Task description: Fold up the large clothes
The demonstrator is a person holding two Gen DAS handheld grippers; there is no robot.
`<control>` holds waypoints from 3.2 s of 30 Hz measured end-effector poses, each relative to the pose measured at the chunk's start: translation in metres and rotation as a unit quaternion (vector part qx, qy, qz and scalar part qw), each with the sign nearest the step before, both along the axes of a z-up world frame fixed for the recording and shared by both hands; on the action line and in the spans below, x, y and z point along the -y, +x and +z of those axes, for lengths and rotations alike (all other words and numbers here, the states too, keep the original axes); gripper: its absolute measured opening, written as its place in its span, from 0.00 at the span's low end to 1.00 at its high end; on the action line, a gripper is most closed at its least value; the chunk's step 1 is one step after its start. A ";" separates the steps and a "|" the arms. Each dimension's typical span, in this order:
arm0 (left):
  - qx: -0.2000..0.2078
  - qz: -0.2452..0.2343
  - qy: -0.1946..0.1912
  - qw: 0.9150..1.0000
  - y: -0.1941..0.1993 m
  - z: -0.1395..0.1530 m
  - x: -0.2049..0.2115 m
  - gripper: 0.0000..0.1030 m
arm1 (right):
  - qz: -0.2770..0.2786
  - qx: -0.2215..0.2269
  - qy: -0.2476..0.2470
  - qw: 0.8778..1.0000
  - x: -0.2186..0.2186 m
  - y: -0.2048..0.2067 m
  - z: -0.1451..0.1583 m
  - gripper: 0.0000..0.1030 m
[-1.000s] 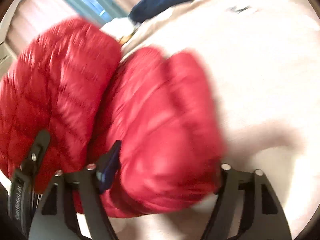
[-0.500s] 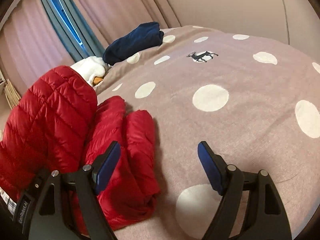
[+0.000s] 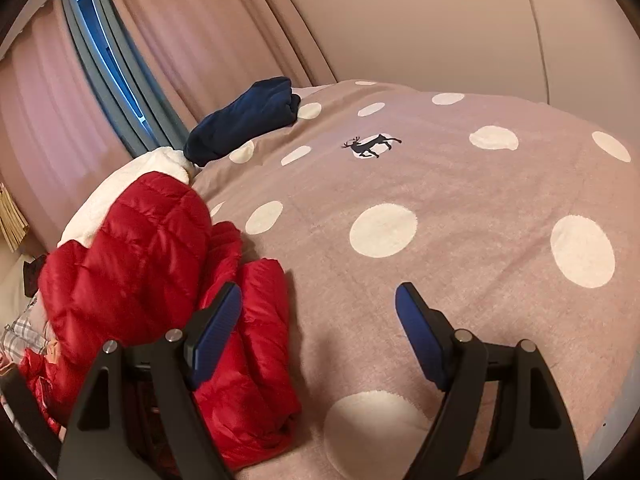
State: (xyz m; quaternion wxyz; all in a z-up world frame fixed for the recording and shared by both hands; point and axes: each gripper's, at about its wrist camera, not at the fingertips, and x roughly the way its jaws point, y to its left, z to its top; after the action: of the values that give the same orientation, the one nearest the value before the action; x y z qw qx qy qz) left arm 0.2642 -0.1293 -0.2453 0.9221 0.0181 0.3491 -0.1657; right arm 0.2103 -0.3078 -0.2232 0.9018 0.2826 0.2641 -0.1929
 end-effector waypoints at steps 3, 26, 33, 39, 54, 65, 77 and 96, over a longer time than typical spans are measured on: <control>0.001 0.000 -0.001 1.000 -0.001 0.002 -0.001 0.63 | 0.004 -0.003 -0.015 1.000 -0.005 0.000 0.002 0.78; 0.003 -0.081 -0.011 0.997 -0.015 0.010 0.014 0.65 | -0.052 0.023 -0.047 0.997 0.017 -0.017 0.019 0.78; 0.003 -0.082 -0.010 0.997 -0.018 0.014 0.014 0.66 | -0.034 0.022 -0.069 0.997 0.004 -0.017 0.023 0.78; 0.011 -0.054 0.007 0.998 -0.041 0.030 0.025 0.66 | 0.000 0.015 -0.068 0.998 0.002 -0.016 0.031 0.78; 0.096 0.008 0.013 0.995 -0.116 0.121 0.029 0.67 | 0.039 0.021 -0.090 0.995 -0.022 -0.056 0.074 0.85; 0.105 0.069 -0.004 0.992 -0.117 0.123 -0.009 0.67 | 0.031 0.056 -0.124 0.990 -0.032 -0.068 0.106 0.86; 0.101 0.229 -0.081 0.965 -0.098 0.141 -0.107 0.67 | 0.084 0.064 -0.119 0.987 -0.066 -0.047 0.113 0.90; 0.052 0.323 -0.075 0.942 -0.067 0.117 -0.155 0.67 | 0.174 -0.019 -0.122 0.977 -0.098 0.041 0.046 0.25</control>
State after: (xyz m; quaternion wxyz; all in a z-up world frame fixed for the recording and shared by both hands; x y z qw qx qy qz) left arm 0.1971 0.0253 -0.1285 0.9418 -0.1559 0.2739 0.1171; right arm 0.2515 -0.2099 -0.1774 0.9439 0.1163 0.3011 -0.0695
